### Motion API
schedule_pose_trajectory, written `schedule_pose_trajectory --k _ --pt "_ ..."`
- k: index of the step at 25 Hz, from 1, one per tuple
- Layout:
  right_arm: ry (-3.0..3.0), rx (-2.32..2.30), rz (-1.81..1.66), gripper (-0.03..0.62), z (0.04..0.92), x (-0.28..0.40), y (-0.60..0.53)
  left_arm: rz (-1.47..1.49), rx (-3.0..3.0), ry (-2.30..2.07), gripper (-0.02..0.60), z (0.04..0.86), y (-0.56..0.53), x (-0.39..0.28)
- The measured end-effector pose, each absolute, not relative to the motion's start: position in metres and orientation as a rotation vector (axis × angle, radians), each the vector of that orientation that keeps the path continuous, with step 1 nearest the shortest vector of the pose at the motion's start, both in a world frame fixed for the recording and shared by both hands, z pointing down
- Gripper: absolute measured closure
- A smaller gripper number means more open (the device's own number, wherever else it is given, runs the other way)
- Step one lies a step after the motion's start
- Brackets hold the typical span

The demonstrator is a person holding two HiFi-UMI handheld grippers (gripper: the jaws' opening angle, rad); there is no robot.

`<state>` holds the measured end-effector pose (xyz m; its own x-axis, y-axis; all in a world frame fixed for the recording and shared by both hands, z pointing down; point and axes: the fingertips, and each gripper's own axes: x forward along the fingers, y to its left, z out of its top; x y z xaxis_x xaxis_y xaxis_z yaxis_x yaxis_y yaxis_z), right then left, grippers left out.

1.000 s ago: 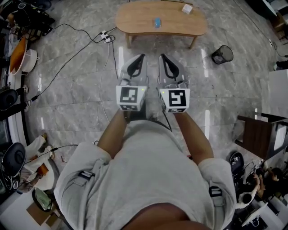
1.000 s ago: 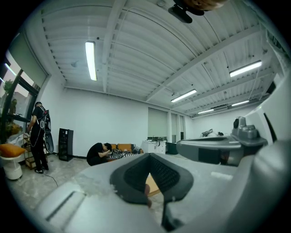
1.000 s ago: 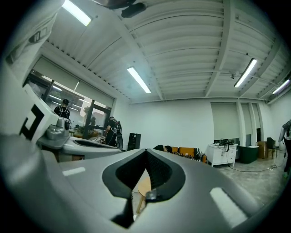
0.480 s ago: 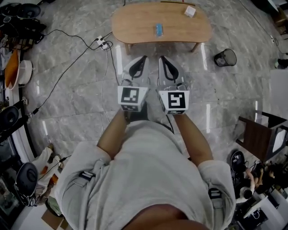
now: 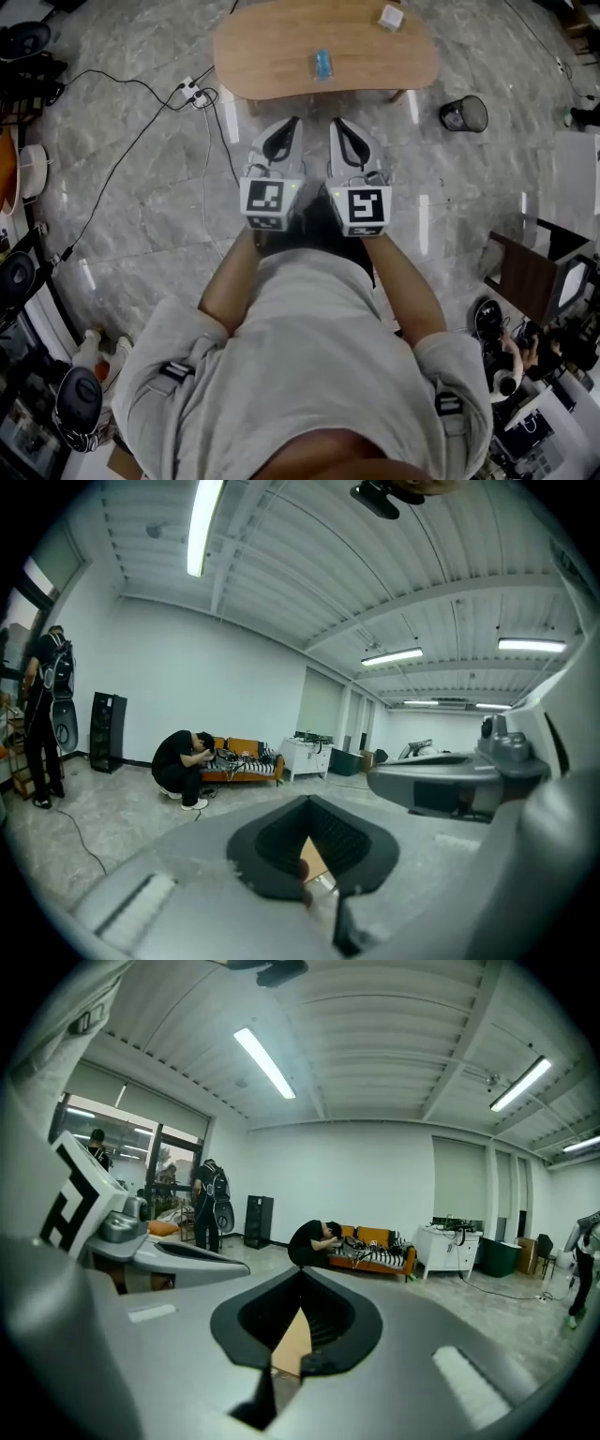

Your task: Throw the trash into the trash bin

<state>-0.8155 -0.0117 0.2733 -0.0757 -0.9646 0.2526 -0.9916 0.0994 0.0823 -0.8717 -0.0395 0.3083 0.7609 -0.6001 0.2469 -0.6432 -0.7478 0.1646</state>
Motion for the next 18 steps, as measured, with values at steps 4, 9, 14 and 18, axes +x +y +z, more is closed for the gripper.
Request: schedule_pose_trajectory --k 4,9,14,18 --pt "-2.118 1.898 0.211 0.586 0.308 -0.797 -0.055 0.270 2.662 -0.974 0.563 0.338 -0.078 -0.855" --pt "-2.159 1.812 0.266 0.586 0.344 -0.776 -0.120 0.334 2.575 -1.004 0.563 0.381 -0.136 -0.828" --pt "-2.169 1.721 0.384 0.586 0.402 -0.726 -0.192 0.439 2.515 -0.998 0.563 0.438 -0.199 -0.778" --pt "-2.103 1.658 0.542 0.586 0.486 -0.688 -0.219 0.519 2.443 -0.964 0.561 0.507 -0.233 -0.747"
